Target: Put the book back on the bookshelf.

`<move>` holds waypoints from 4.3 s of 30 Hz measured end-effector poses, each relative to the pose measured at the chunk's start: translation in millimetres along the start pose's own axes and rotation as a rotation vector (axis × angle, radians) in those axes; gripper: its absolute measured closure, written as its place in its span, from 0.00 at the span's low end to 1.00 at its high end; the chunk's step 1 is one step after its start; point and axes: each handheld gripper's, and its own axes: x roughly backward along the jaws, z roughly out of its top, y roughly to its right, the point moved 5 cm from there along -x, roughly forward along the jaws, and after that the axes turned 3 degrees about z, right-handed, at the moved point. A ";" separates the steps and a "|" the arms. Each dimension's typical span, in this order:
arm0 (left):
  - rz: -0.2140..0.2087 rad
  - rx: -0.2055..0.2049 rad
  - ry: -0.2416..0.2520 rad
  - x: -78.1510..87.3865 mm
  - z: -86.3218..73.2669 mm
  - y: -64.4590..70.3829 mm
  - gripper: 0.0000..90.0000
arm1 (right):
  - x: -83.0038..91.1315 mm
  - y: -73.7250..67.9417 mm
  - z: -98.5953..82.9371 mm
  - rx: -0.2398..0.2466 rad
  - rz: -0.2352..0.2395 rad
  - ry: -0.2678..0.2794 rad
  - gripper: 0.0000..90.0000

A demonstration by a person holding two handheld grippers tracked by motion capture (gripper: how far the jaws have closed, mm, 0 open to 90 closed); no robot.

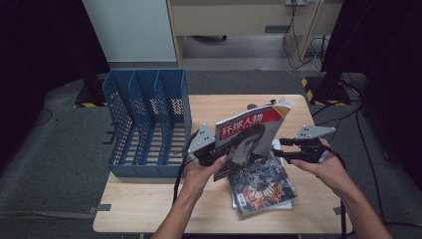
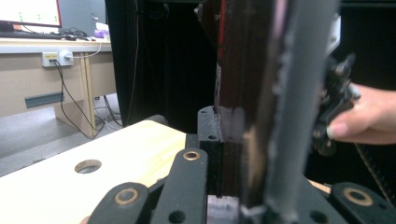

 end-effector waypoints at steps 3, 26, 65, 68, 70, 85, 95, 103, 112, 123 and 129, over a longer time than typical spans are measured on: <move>0.003 0.006 0.008 1.4 2.7 -0.9 0.96 | -2.7 0.3 -4.5 0.004 -0.012 -0.016 0.44; 0.049 -0.002 0.004 11.7 25.3 -13.4 0.96 | -17.9 9.4 -70.3 -0.191 -0.149 -0.090 0.09; 0.181 0.040 0.089 71.3 77.9 -44.8 0.96 | -11.5 19.3 -108.4 -0.317 -0.236 -0.073 0.11; 0.188 0.040 0.091 76.0 79.5 -47.7 0.96 | -4.2 29.0 -113.6 -0.327 -0.289 -0.075 0.13; 0.196 0.035 0.086 80.1 79.4 -50.8 0.96 | -2.3 32.0 -116.6 -0.336 -0.296 -0.074 0.13; 0.231 0.041 0.095 100.9 78.1 -63.0 0.96 | 3.6 45.3 -132.5 -0.402 -0.358 -0.119 0.14; 0.257 0.042 0.100 115.9 79.8 -68.7 0.96 | 3.6 47.0 -136.4 -0.413 -0.367 -0.137 0.14; 0.288 0.044 0.113 135.7 80.6 -75.7 0.96 | 6.3 51.3 -140.7 -0.431 -0.377 -0.142 0.14; 0.325 0.053 0.132 158.0 83.4 -85.3 0.96 | 9.1 53.1 -142.2 -0.434 -0.383 -0.145 0.15; 0.353 0.052 0.122 171.2 80.9 -91.0 0.96 | 4.3 50.5 -142.5 -0.428 -0.374 -0.156 0.15; 0.356 0.059 0.127 176.6 81.4 -94.0 0.96 | 3.7 50.6 -142.9 -0.433 -0.379 -0.160 0.15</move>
